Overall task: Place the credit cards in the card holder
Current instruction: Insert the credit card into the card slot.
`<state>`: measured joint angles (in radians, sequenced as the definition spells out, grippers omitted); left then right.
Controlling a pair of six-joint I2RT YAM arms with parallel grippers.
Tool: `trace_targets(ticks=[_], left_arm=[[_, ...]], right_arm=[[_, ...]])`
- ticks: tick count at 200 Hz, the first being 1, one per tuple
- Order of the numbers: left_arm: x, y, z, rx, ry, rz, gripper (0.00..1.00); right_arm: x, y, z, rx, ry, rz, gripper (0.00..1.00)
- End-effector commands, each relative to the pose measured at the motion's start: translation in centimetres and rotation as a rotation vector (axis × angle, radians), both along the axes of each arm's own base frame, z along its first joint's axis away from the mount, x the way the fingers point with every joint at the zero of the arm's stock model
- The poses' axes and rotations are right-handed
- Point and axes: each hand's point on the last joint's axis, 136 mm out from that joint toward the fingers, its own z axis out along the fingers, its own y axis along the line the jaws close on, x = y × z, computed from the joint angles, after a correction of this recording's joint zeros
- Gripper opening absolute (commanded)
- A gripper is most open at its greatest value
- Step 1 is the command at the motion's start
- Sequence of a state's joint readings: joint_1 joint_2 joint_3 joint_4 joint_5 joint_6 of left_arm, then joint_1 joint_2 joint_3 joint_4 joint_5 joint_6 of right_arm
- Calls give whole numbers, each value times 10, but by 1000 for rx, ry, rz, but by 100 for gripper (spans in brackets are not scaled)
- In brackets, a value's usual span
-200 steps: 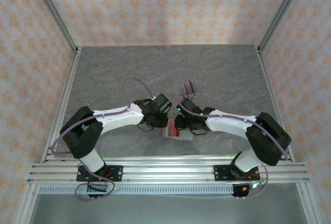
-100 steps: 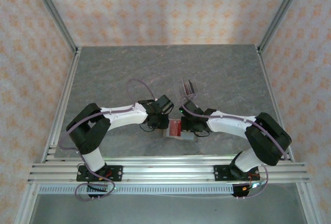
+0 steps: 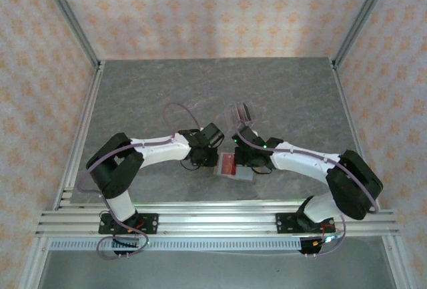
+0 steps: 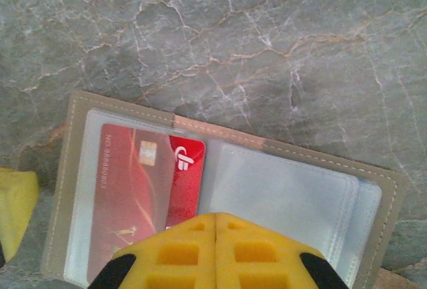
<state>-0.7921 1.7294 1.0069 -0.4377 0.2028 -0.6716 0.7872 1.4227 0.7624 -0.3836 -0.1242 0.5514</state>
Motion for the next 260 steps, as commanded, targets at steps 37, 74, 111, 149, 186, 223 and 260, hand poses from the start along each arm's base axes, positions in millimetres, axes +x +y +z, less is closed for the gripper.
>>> trace_targets(ticks=[37,74,111,149,186,223,260], left_arm=[[1,-16,12,-20,-19,-35,17],[2,-23,11,-23,-21,-41,17],[1,-25,0,-3,-4,-40,16],[-2,-21,-12,13,14,-31,10],[-8,-14,-23,23,28,-19,9],[-15,-10,-36,35,47,-13,8],[-18,-11,-41,33,52,-12,8]], right_arm=[[2,9,-6,8,13,18,4],[1,10,-13,1,28,21,3],[-2,8,-21,-13,44,18,2],[-4,6,-24,-18,53,19,2],[-7,5,-33,-24,73,13,1],[-9,13,-33,26,80,19,1],[-10,27,-35,82,90,30,1]])
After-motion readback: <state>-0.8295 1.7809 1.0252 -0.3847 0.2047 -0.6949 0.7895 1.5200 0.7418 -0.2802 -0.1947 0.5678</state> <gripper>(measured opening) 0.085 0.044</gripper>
